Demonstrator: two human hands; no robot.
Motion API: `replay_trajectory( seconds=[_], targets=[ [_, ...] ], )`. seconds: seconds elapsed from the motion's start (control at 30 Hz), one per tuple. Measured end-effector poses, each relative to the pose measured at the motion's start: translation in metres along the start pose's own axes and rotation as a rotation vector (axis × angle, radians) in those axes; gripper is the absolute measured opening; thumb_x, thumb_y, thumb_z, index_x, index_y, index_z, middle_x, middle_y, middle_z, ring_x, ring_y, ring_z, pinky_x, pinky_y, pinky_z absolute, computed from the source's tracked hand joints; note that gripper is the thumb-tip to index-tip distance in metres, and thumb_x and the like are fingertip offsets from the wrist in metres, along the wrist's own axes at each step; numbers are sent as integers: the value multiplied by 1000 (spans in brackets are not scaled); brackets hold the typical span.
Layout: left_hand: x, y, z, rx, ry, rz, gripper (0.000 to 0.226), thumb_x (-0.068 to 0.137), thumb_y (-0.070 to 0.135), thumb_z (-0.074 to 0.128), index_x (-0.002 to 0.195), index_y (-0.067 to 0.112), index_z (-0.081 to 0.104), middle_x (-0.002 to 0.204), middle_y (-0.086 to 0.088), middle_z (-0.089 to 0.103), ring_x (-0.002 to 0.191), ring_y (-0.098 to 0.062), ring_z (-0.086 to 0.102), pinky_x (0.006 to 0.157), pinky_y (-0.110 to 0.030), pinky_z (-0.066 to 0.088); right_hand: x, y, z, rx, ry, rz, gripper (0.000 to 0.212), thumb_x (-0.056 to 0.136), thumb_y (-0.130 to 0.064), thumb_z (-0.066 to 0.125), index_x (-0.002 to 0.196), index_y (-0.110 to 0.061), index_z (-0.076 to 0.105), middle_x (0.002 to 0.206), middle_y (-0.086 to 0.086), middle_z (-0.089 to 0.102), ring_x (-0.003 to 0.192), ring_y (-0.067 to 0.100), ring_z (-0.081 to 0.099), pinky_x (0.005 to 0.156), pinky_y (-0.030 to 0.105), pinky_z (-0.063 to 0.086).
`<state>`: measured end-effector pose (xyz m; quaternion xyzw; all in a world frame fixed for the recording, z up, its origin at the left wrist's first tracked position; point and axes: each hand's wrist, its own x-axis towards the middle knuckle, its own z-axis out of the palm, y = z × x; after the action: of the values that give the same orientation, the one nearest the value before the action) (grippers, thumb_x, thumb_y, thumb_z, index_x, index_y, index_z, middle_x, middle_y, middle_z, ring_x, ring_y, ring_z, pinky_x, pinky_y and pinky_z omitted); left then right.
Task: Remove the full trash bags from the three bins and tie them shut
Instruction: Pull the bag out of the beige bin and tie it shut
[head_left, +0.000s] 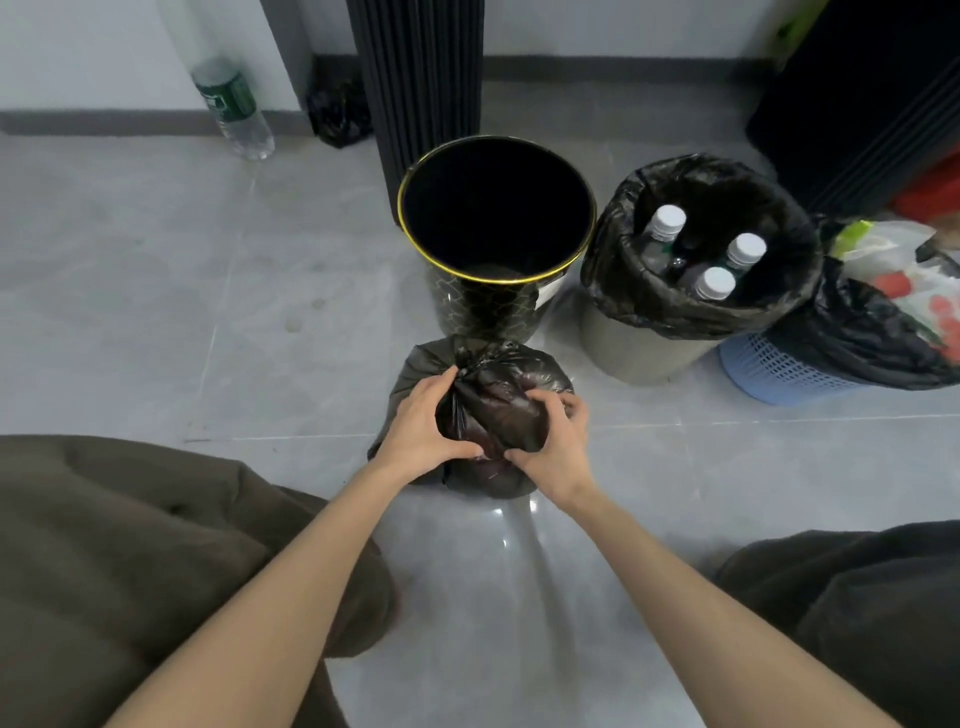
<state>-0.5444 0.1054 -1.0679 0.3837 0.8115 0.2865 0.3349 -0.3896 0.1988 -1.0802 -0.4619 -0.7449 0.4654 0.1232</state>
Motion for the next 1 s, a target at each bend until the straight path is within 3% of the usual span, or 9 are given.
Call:
replay_trajectory(
  seconds=[0.33, 0.47, 0.53, 0.67, 0.87, 1.0],
  targets=[
    [26, -9, -34, -13, 118, -48, 97, 69, 19, 81, 148, 16, 24, 151, -1, 34, 139, -16, 31, 110, -24, 25, 38, -23, 25, -93, -62, -55, 66, 67, -6, 77, 124, -25, 49, 129, 5, 26, 127, 25, 29, 113, 34, 28],
    [18, 2, -22, -55, 209, -130, 110, 69, 23, 82, 151, 18, 9, 150, -4, 34, 137, -21, 35, 111, -35, 32, 29, -21, 7, -94, -107, -89, 67, 70, 0, 69, 127, -27, 48, 133, 5, 26, 128, 22, 29, 105, 20, 27],
    [11, 11, -17, -50, 272, -175, 114, 68, 29, 82, 151, 18, 4, 150, -7, 31, 138, -26, 31, 110, -42, 32, 24, -21, -6, -89, -100, -106, 67, 71, 5, 62, 127, -28, 48, 133, 4, 29, 127, 20, 32, 102, 20, 32],
    [-6, 39, -15, 185, 317, -286, 104, 73, 36, 75, 150, 19, 6, 151, -10, 20, 140, -31, 17, 113, -51, 20, 16, -24, -39, -117, -12, -123, 52, 81, 5, 53, 124, -24, 51, 123, -4, 36, 114, 17, 46, 89, 25, 44],
    [-17, 95, -10, 288, 371, -50, 76, 84, 17, 57, 148, 17, 15, 147, -8, 26, 139, -28, 14, 113, -49, 12, 4, -33, -107, -245, 153, -189, 44, 83, 1, 50, 121, -22, 55, 128, -5, 42, 100, 15, 52, 82, 35, 49],
    [-10, 135, -11, 345, 299, 138, 66, 89, 18, 52, 147, 18, 21, 144, -6, 32, 135, -27, 25, 108, -43, 27, 9, -33, -146, -364, 242, -161, 49, 82, -1, 50, 126, -21, 51, 134, -4, 40, 110, 19, 51, 81, 36, 48]
  ],
)
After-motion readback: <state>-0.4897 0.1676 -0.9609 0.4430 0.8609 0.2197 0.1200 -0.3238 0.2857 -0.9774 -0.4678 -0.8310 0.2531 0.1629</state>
